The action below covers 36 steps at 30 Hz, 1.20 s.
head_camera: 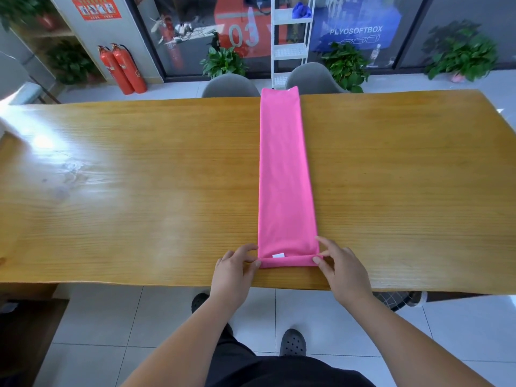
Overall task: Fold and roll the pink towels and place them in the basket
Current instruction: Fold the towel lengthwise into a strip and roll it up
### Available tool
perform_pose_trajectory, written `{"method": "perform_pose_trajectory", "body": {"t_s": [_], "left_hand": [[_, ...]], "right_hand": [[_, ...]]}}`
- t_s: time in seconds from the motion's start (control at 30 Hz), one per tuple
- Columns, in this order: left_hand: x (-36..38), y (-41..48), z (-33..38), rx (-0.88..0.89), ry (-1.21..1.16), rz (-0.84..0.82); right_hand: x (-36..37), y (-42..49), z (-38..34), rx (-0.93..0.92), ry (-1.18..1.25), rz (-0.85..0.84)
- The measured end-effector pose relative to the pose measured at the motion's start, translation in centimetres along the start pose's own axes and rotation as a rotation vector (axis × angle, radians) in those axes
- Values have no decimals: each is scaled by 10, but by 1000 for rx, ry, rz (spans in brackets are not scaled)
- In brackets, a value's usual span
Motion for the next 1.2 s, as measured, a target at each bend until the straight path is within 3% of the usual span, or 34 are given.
{"method": "perform_pose_trajectory", "body": {"t_s": [0.2,0.4,0.47,0.53,0.6,0.67,0.87,1.0,1.2], "left_hand": [[4,6,15,-140,20,13],[1,15,40,-18,376,129],[2,18,37,93,451,146],[8,18,29,323,553,139],[10,13,20,475,583,146],[9,3,9,501,532,174],[5,-10,-2,431,429,132],[1,2,9,194,282,102],[-2,8,12,-71,-16,24]], "right_hand": [[-4,4,-11,148,26,70],[-4,15,-13,-64,-435,146],[2,17,-8,-235,-482,166],[9,13,-4,-417,-511,138],[13,2,3,-487,-505,112],[11,-10,13,-494,-475,99],[5,-13,15,-425,-380,54],[0,3,10,-303,-312,78],[-10,5,0,-35,21,96]]}}
Point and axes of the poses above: each hand's wrist, its own y-axis towards the middle knuckle, its own x-axis out of the palm, z = x × y, the point moved 1 cm from there along y, towards the middle knuckle, and after that the axes turned 12 degrees about -x, right-handed, at the moved point
